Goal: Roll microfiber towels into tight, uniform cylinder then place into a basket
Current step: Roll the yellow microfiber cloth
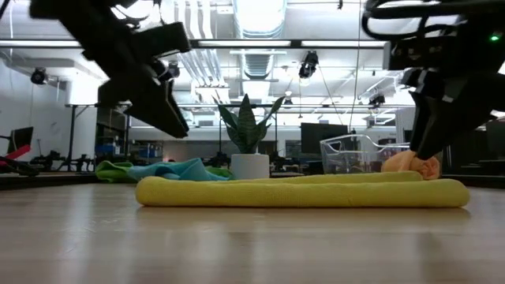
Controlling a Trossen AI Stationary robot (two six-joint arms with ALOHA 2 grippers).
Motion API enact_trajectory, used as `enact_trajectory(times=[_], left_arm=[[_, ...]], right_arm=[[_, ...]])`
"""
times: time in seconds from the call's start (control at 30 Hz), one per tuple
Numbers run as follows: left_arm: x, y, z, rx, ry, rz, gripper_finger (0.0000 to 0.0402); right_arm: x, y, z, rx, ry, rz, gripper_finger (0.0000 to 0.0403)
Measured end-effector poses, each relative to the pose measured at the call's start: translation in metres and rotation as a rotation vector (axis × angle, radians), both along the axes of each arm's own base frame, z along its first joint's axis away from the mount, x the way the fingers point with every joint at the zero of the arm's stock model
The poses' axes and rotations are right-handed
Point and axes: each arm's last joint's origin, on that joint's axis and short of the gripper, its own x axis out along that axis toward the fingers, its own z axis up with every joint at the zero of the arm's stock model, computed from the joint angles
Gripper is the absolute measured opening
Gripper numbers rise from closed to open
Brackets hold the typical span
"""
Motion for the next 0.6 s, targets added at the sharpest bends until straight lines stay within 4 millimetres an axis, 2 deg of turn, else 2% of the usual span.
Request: enact_trajectory(times=[0.17,0.3,0.47,0.53,0.6], left_arm=[[-0.011,-0.003,-0.026,-0.199,-0.07,-0.098,0.0168],[-0.016,-0.006,-0.035,-0.235,-0.074,-0.099,0.0153],[-0.016,-0.011,-0.029,-0.177,-0.135,-0.117,0.0081],[-0.015,-0.011,-0.03,-0.151,-0.137,-0.113,0.0037],[-0.015,-0.01,-0.033,-0.126,-0.136,-0.094,0.0011]], right_arm=[[-0.01,0.012,-0.009,0.016,-0.109,0.04,0.0128],[-0.012,0.017,-0.021,0.131,-0.216,0.101,0.0091],[-0.01,0.011,-0.021,0.204,-0.379,0.176,0.002],[-0.011,0.004,-0.023,0.221,-0.44,0.18,0.0013],[-0.014,-0.002,-0.026,0.236,-0.487,0.186,0.001]])
